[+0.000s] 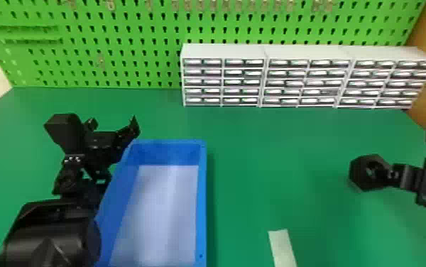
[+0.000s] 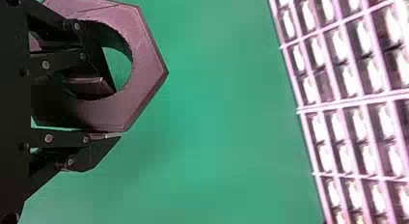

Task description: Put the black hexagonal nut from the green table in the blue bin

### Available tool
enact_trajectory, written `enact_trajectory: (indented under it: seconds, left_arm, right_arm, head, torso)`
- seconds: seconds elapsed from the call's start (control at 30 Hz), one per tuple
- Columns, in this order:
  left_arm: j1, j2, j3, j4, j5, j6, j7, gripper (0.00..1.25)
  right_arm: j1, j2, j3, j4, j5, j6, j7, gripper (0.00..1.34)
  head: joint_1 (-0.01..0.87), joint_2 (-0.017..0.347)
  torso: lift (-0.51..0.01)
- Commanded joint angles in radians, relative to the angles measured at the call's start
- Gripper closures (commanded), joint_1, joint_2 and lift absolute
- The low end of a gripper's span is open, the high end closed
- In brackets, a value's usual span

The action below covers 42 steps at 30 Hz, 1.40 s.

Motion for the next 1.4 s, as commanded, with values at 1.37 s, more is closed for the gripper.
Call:
enact_trajectory:
  seconds: [1.37]
  left_arm:
    - [-0.002,0.000,-0.005,0.000,-0.002,0.000,0.005,0.17]
  right_arm:
    - [0.017,0.006,0.132,-0.191,-0.126,-0.415,0.000,1.09]
  head:
    - [0.686,0.051]
  torso:
    - [-0.097]
